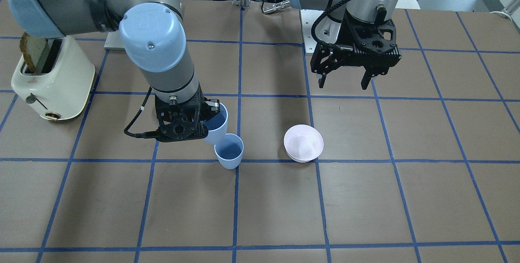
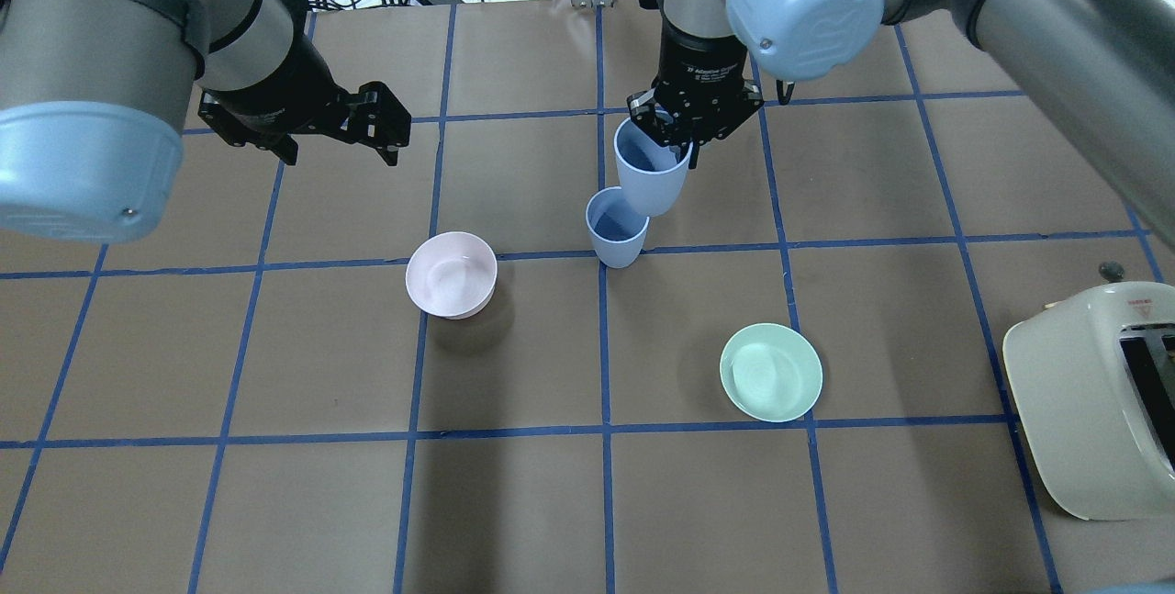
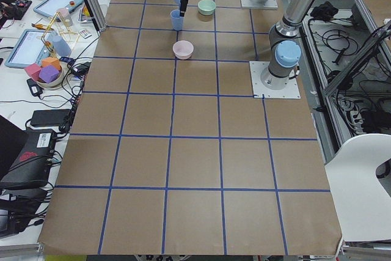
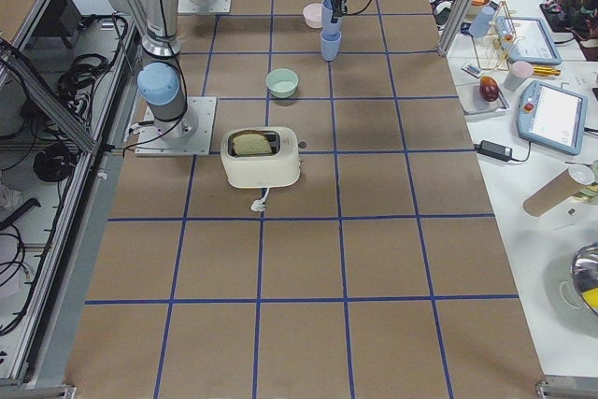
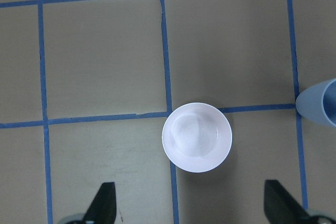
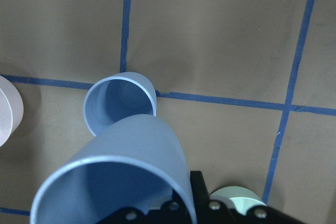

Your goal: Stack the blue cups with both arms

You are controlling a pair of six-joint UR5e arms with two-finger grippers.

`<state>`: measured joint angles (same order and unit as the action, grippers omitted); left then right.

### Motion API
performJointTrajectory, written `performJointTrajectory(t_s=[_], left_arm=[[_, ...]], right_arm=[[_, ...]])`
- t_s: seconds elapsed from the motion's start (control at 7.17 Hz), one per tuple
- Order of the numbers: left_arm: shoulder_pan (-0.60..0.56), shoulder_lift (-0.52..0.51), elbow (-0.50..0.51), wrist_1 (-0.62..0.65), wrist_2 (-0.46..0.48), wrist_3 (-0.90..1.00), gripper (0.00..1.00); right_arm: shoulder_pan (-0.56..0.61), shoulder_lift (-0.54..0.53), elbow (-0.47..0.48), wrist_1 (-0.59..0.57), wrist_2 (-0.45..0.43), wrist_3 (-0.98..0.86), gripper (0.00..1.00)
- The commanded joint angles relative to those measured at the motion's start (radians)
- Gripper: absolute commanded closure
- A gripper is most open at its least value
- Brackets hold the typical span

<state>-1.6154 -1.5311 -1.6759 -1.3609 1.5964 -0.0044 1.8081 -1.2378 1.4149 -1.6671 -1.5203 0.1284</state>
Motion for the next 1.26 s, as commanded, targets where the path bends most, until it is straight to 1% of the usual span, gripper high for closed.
performJointTrajectory(t_s=[0.0,0.28,0.42,0.56,0.98,1.12], left_arm=[[0.014,-0.024,0.079,-0.137,-0.018,0.0,0.0],[0.012,-0.029,0.087,-0.141,-0.018,0.0,0.0],[0.012,-0.029,0.085,-0.141,-0.016,0.0,0.0],[0.012,-0.029,0.085,-0.141,-0.013,0.0,0.0],[0.012,-0.024,0.079,-0.138,-0.013,0.0,0.0],[0.012,-0.023,0.077,-0.138,-0.012,0.0,0.0]], right_arm=[[0.022,0.006,0.03,-0.059,0.003,0.03,1.0],[0.023,0.029,0.042,-0.066,0.002,0.028,1.0],[0.023,0.04,0.042,-0.081,0.029,0.03,1.0],[0.023,0.043,0.042,-0.082,0.037,0.03,1.0],[0.023,0.057,0.042,-0.086,0.037,0.022,1.0],[0.023,0.064,0.042,-0.114,0.037,0.026,1.0]])
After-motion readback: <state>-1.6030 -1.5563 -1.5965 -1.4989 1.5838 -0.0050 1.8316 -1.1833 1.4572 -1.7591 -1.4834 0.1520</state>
